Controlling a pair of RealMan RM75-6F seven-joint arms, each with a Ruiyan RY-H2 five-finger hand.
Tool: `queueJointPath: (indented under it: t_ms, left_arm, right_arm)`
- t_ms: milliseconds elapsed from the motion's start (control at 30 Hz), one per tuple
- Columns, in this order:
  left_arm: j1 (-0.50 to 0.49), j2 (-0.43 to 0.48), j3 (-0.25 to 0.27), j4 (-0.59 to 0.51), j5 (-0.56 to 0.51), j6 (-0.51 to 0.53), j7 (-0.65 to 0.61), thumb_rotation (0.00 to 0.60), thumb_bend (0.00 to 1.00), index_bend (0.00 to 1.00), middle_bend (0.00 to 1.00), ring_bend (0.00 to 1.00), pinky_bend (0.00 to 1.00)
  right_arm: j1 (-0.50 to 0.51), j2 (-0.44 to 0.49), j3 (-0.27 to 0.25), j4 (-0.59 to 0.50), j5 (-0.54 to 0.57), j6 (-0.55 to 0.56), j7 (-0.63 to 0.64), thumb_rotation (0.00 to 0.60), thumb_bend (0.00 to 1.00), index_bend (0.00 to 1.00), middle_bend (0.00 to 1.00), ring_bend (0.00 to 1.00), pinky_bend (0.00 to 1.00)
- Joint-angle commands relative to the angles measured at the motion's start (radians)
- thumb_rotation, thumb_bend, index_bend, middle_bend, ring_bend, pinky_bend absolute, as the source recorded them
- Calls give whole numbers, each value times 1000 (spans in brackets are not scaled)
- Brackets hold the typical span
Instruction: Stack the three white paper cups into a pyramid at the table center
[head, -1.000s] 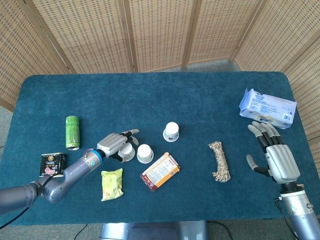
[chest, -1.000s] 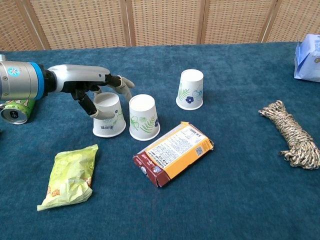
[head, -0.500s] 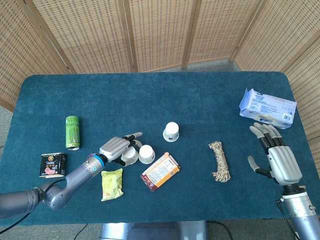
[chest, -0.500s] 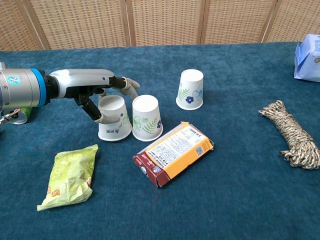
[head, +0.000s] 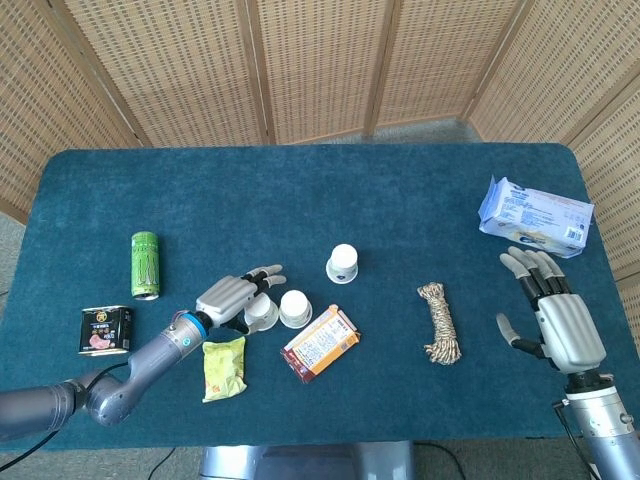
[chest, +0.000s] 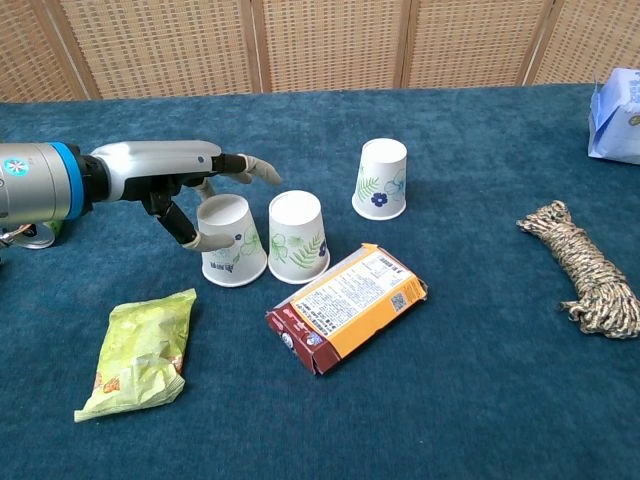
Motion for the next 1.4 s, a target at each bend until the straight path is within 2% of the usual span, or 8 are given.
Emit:
queueJointPath:
  t_ms: [33,133,333,533,733,1067,1200,1400]
  left_arm:
    - [6,7,1,-9,8,6,-8,600,439,70,0,0,319]
    - [13,23,5,-24,19,11,-17,600,440,54,0,0,308]
    - [37,92,14,-75,42,35,-26,600,439,30,0,0,220]
    - [82,225,23,-179,98,93,-52,600,440,14,0,0,180]
    - [158,379,37,-283,198,201,-115,600,439,11,0,0,176]
    - [318,629,136,-393,408,384,-243,600,439,26,0,0,170]
    - [375,672,171,-392,459,445,-281,600,439,27,0,0,170]
    - [434,690,205,-371,491,493,-309,600,439,26,0,0,170]
  right_arm:
    - [-1,0,0,-1,-1,0,-1,600,459,80,59,0,83]
    - [-3,1,1,-4,-5,2,0,600,457,80,59,0,83]
    - [5,10,2,-14,-8,-18,-3,600,456,74,59,0,83]
    - [45,23,13,-39,13,-92,-6,600,451,60,45,0,83]
    - [132,7,37,-75,37,-217,-66,600,450,27,9,0,82]
    - [330,-92,120,-106,209,-436,-267,600,435,0,0,0,123]
    - [398,-139,137,-94,302,-496,-343,600,430,0,0,0,122]
    - [499,-206,150,-65,447,-558,-462,600,428,0,0,0,122]
